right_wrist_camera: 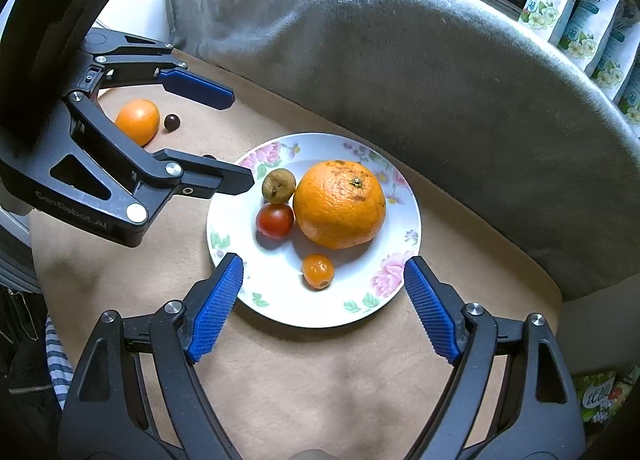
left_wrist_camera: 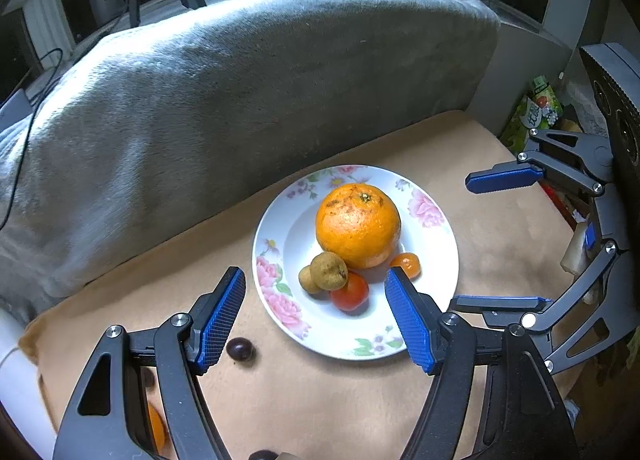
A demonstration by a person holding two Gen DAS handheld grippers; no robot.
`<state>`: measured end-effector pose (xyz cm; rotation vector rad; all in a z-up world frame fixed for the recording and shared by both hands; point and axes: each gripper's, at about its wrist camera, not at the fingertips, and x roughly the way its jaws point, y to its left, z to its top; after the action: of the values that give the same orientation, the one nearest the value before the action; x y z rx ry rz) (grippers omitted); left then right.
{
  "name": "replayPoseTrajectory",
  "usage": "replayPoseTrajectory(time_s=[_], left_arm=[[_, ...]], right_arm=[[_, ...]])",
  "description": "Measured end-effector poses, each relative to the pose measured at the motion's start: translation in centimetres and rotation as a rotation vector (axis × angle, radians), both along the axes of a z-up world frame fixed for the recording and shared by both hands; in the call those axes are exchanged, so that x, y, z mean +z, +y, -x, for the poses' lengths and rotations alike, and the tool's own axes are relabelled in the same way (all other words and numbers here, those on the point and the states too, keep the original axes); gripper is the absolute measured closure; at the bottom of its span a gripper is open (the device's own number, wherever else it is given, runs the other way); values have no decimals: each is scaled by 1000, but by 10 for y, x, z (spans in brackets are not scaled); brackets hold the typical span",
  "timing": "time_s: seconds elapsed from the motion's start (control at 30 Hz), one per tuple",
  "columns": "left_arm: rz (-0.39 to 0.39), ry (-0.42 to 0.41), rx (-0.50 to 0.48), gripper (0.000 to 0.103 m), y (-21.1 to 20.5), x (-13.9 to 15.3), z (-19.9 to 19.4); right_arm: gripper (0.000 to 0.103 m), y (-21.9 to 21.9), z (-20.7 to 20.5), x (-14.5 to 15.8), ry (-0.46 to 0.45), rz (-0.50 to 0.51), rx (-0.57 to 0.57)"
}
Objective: Organize fruits
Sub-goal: 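Lift both grippers and move toward the large orange on the cloth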
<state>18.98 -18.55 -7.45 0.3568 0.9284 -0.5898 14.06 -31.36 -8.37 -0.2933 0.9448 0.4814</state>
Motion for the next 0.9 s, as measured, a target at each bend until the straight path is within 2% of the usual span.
replayPoseTrajectory(time_s=[0.4, 0.77, 0.9], left_arm=[[35, -45, 66, 31, 46, 26, 22], [97, -141, 180, 31, 129, 65, 77], [129, -166, 228, 31, 162, 71, 97]], right_arm=[[16, 9, 37, 31, -54, -45, -53], [16, 35, 98, 69, -135, -85, -85], [16, 54, 121, 77, -160, -102, -70]])
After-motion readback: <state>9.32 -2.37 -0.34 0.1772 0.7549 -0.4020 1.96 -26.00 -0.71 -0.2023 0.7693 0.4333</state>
